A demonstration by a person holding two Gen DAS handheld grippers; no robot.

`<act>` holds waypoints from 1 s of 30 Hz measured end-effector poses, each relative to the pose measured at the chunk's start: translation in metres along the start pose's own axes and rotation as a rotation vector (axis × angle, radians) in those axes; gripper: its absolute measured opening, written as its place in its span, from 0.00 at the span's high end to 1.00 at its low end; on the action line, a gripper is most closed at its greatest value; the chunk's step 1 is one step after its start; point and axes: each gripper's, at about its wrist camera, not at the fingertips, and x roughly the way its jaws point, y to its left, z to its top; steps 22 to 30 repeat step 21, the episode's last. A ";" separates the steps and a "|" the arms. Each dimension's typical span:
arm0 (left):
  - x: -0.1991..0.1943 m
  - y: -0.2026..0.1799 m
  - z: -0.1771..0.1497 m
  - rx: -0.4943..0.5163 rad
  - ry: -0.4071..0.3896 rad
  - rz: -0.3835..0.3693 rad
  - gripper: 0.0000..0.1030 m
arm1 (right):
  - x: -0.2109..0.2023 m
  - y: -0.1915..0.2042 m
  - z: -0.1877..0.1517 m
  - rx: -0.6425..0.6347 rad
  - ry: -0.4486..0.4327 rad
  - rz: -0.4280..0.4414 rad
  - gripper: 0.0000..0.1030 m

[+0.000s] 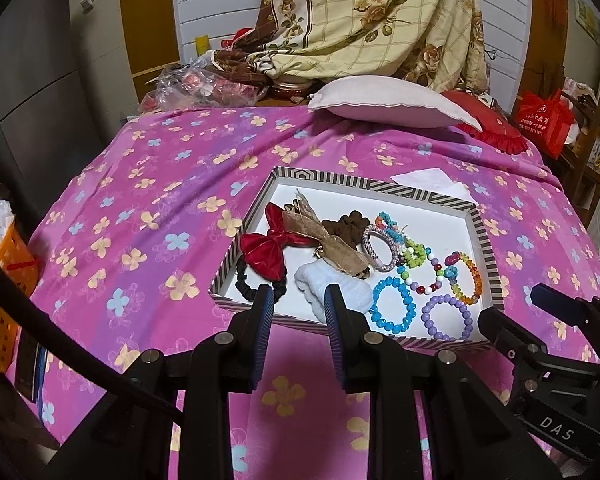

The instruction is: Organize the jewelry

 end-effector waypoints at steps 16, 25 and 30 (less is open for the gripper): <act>0.007 0.002 -0.002 -0.006 0.013 -0.003 0.63 | 0.007 0.000 -0.002 -0.006 0.015 0.005 0.26; 0.009 0.004 -0.003 0.000 0.008 0.005 0.63 | 0.011 -0.013 -0.008 0.000 0.018 -0.006 0.26; 0.009 0.004 -0.003 0.000 0.008 0.005 0.63 | 0.011 -0.013 -0.008 0.000 0.018 -0.006 0.26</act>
